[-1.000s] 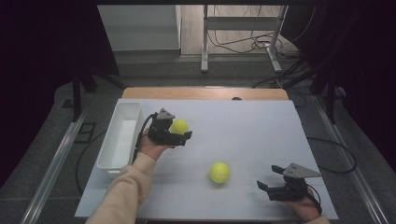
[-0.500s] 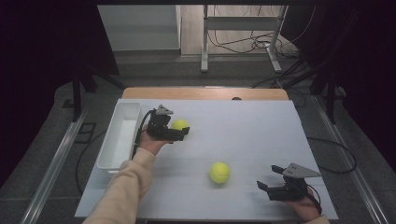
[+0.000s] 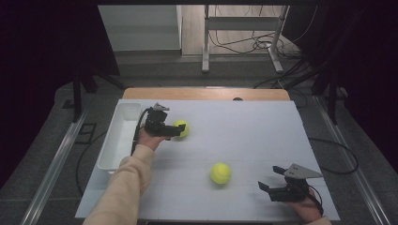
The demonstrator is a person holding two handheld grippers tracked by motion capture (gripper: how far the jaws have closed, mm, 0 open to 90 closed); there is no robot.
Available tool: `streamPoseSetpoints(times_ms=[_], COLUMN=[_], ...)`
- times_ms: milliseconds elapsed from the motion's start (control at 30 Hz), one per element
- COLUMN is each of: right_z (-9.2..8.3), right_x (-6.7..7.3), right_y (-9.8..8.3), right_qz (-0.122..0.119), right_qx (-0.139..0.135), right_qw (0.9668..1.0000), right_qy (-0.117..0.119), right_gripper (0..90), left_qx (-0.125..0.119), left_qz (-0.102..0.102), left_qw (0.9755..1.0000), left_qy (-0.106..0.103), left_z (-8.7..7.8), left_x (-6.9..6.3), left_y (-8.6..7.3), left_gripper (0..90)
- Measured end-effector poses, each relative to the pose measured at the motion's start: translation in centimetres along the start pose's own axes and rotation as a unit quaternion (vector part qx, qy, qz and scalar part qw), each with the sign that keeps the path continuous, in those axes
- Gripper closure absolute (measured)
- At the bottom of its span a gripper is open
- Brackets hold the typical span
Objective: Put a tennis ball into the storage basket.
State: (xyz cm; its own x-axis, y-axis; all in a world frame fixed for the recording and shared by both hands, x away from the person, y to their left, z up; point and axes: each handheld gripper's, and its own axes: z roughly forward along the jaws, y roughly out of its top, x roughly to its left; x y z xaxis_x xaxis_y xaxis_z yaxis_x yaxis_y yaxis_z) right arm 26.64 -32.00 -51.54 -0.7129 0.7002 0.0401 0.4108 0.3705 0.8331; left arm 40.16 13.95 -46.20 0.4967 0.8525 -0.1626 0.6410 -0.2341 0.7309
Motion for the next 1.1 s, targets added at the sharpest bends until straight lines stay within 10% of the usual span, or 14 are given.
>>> streamPoseSetpoints(times_ms=[1100], right_z=[0.1], right_x=[-0.1], right_y=[0.0], right_qz=[-0.002], right_qx=[0.003], right_qw=[1.0000], right_qy=[-0.002], right_gripper=[12.8], left_qx=[0.049], left_qz=[-0.017], left_qw=[0.9987], left_qy=[-0.003], left_z=[4.7], left_x=[0.7], left_y=[0.1], left_gripper=[5.4])
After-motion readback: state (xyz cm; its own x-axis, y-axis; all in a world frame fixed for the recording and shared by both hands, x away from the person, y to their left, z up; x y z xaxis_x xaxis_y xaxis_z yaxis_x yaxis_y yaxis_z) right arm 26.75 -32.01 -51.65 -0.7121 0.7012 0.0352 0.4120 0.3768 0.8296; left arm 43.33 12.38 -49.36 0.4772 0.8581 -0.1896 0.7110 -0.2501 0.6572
